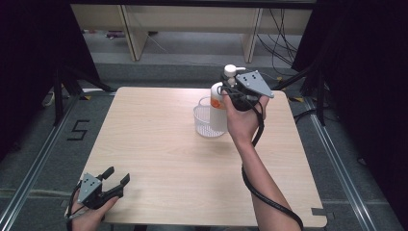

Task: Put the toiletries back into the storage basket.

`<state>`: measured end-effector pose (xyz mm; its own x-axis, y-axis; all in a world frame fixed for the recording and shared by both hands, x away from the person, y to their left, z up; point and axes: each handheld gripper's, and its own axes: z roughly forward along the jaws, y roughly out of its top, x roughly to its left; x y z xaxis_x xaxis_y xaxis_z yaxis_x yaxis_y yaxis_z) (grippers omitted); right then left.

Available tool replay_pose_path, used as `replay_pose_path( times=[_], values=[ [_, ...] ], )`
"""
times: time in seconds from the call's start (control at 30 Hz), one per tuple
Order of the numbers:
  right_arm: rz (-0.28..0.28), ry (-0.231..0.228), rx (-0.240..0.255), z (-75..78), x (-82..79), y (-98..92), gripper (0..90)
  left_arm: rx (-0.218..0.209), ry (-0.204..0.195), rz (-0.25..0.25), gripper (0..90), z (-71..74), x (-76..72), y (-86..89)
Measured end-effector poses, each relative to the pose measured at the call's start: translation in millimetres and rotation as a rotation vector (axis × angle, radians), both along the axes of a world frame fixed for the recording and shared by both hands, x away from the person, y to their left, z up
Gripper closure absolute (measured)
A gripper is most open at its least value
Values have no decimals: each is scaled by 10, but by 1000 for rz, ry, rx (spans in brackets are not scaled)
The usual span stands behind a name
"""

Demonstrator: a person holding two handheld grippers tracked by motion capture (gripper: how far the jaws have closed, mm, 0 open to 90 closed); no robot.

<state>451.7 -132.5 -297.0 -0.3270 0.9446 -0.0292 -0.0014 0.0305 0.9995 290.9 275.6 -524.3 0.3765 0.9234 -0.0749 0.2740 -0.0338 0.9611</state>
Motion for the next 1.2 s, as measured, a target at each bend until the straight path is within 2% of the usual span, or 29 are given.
replay_pose_path(
  times=[0.2, 0.27, 0.43, 0.47, 0.7, 0.8, 0.83, 0.93, 1.1, 1.13, 1.2],
  values=[
    [5, 13, 11, 24, 36, 23, 612, 0, 0, -1, 320, 0, 1, 1],
    [2, 3, -3, 36, 54, 21, 612, -2, 0, -2, 320, 0, 0, 2],
    [2, 6, -4, 46, 81, 35, 612, -3, 1, -2, 319, 0, 0, 2],
    [2, 13, 9, 46, 94, 51, 613, -4, 0, -2, 319, 0, -1, 1],
    [-1, 4, -1, 50, 138, 64, 613, -11, -8, -5, 319, -5, 2, 1],
    [-2, 4, -3, 50, 150, 70, 612, -5, 1, -3, 319, 0, -1, 4],
    [6, 15, 8, 48, 157, 79, 612, -7, -1, -5, 319, -1, 1, 5],
    [-1, 11, -4, 50, 176, 71, 613, -6, -1, -6, 319, -1, 1, 5],
    [-1, 18, 4, 52, 196, 82, 612, -7, -1, -5, 319, -1, 1, 6],
    [-6, 12, -11, 56, 210, 78, 612, -2, 6, -1, 319, 4, -5, 7],
    [-3, 21, 3, 55, 219, 92, 612, -4, 3, -3, 319, 2, -2, 7]
  ],
)
